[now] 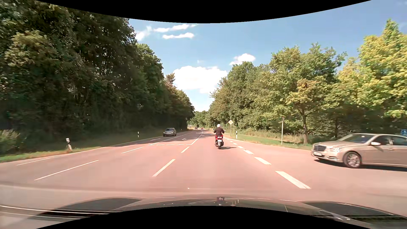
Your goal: Follow the waypoints while adhering to traffic rules and regulations
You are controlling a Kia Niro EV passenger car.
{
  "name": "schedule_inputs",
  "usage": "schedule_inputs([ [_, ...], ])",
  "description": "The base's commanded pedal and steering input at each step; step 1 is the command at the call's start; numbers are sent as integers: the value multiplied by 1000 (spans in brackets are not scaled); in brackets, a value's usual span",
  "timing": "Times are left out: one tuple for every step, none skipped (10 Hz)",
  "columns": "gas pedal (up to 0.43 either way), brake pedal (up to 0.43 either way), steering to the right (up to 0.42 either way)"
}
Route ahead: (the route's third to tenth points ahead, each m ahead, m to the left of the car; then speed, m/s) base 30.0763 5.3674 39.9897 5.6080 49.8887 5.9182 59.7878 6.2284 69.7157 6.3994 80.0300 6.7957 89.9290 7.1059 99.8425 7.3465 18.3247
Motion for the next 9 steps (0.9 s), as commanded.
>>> schedule_inputs([
  [240, 12, -4],
  [240, 12, -4],
  [240, 12, -4],
  [240, 12, -4],
  [240, 12, -4],
  [240, 12, -4],
  [240, 12, -4],
  [240, 12, -4],
  [240, 6, -4],
])
